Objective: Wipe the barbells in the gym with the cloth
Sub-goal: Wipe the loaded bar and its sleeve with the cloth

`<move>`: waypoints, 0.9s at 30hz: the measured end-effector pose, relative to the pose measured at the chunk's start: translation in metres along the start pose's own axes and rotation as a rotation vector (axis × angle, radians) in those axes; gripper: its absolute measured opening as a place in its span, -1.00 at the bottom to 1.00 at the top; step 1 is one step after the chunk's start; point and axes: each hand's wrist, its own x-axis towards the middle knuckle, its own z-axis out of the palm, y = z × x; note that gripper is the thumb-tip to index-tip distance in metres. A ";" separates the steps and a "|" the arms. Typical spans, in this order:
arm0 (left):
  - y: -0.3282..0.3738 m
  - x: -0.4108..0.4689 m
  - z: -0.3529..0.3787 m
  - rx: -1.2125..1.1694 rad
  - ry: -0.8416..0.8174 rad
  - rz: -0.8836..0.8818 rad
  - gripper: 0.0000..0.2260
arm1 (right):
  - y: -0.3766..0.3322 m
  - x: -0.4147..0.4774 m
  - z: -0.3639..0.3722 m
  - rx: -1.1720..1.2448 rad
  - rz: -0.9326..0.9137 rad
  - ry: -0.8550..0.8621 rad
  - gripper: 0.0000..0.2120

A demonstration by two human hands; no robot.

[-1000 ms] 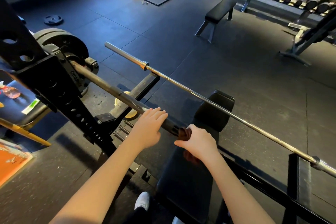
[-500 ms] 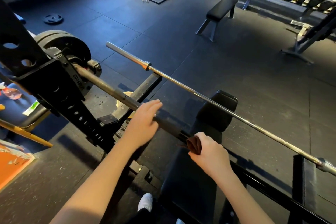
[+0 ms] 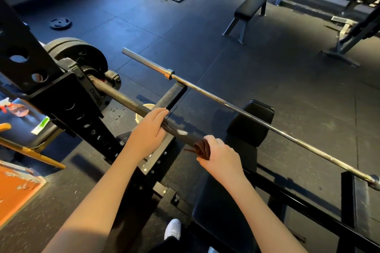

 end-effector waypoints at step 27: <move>-0.056 0.033 -0.038 0.343 -0.059 0.046 -0.40 | -0.057 0.068 -0.001 0.021 -0.012 -0.216 -0.61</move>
